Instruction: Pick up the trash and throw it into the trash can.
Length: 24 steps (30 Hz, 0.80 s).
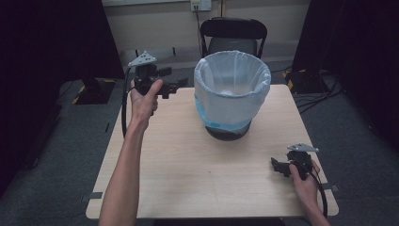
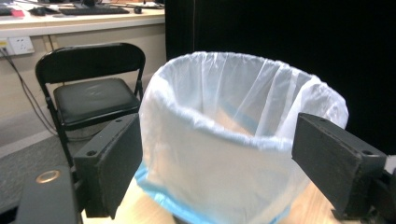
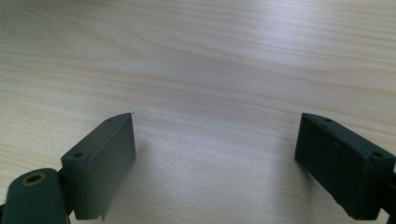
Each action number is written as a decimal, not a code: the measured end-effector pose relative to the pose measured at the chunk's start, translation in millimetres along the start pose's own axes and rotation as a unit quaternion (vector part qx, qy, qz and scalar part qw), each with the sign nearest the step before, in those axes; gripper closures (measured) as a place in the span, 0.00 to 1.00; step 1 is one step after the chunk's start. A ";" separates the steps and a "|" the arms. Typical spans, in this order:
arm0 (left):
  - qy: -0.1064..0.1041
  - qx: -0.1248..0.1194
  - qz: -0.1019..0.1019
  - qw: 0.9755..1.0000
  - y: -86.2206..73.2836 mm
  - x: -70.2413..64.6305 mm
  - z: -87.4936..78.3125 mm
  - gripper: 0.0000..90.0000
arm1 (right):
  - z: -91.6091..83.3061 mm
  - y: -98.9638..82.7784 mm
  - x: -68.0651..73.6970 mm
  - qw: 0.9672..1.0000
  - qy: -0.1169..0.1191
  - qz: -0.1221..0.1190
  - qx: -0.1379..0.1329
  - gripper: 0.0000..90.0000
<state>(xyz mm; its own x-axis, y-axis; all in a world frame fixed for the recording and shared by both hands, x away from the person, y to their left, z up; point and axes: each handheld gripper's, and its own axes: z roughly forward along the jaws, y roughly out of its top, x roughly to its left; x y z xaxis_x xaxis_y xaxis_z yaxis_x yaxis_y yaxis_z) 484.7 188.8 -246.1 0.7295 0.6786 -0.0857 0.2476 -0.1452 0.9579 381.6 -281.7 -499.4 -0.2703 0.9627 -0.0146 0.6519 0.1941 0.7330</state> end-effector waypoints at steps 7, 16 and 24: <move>0.007 -0.001 0.001 1.000 -22.2 3.2 -25.6 0.20 | 0.0 0.0 0.0 1.000 0.000 0.000 0.000 0.13; 0.034 0.004 -0.002 0.999 -38.5 0.7 -47.1 0.22 | 0.0 0.0 0.0 1.000 0.000 0.000 0.000 0.13; 0.052 0.033 0.015 0.998 -65.4 -2.6 -60.5 0.22 | 0.0 0.0 0.0 1.000 0.000 0.000 0.000 0.13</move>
<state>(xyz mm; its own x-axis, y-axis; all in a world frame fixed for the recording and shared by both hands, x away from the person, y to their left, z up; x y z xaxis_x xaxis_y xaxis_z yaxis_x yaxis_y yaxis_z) 428.0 240.1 -292.0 0.6680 0.7437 -0.0254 0.2703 -0.2107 0.9394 381.7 -281.7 -499.4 -0.2702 0.9627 -0.0146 0.6519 0.1941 0.7331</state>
